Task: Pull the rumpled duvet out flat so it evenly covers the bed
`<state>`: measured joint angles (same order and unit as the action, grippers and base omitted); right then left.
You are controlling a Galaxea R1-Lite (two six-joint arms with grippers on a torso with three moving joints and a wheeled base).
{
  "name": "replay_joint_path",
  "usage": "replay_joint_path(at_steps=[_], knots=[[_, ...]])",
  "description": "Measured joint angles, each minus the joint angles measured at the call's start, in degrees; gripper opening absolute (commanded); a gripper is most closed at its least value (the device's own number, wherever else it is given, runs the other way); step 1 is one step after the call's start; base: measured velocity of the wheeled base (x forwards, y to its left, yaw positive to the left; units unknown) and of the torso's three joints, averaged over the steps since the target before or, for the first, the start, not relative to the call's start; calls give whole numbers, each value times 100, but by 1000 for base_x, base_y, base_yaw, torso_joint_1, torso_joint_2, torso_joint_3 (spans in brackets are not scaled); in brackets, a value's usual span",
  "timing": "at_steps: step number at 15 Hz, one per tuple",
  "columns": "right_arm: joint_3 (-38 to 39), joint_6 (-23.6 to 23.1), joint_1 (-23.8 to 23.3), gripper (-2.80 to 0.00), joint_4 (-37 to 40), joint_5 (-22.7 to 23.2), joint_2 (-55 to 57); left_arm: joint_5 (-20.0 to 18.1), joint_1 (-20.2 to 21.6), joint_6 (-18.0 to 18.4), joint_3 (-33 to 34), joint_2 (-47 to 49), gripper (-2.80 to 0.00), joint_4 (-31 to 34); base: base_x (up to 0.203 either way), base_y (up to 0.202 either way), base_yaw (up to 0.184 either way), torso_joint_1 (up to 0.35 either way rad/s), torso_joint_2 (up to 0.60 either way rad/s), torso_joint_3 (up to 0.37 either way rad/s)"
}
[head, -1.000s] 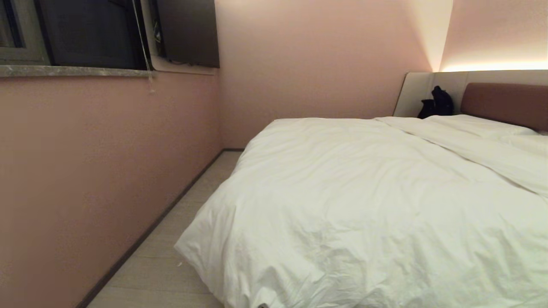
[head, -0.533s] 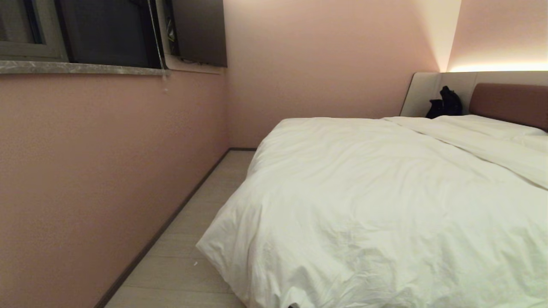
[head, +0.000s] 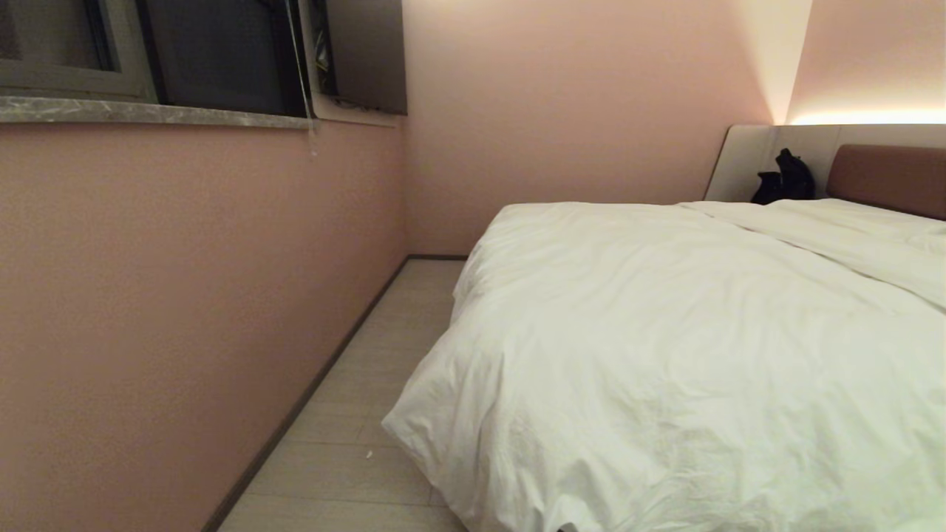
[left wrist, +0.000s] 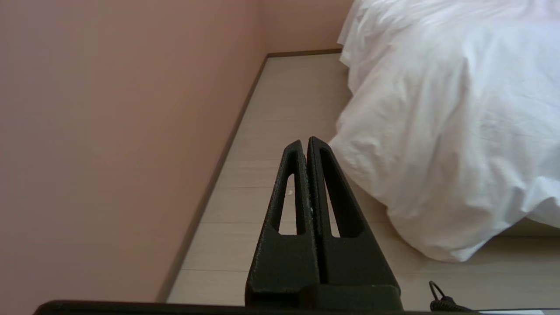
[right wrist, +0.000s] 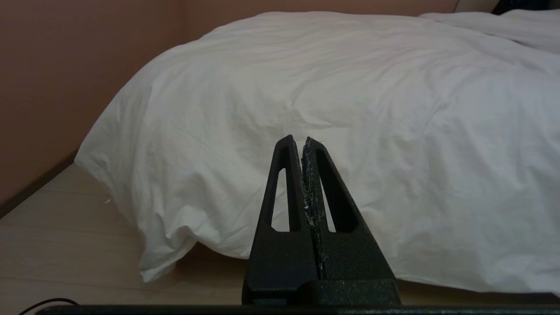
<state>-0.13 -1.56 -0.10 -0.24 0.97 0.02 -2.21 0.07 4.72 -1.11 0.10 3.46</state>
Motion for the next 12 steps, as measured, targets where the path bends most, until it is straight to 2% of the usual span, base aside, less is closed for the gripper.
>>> replay_joint_path(at_steps=[12], knots=[[0, 2, 0, -280, 0, -3, 0, 3, 0, 8, 6, 0, -280, -6, 0, 195, 0, 2, 4, 2]])
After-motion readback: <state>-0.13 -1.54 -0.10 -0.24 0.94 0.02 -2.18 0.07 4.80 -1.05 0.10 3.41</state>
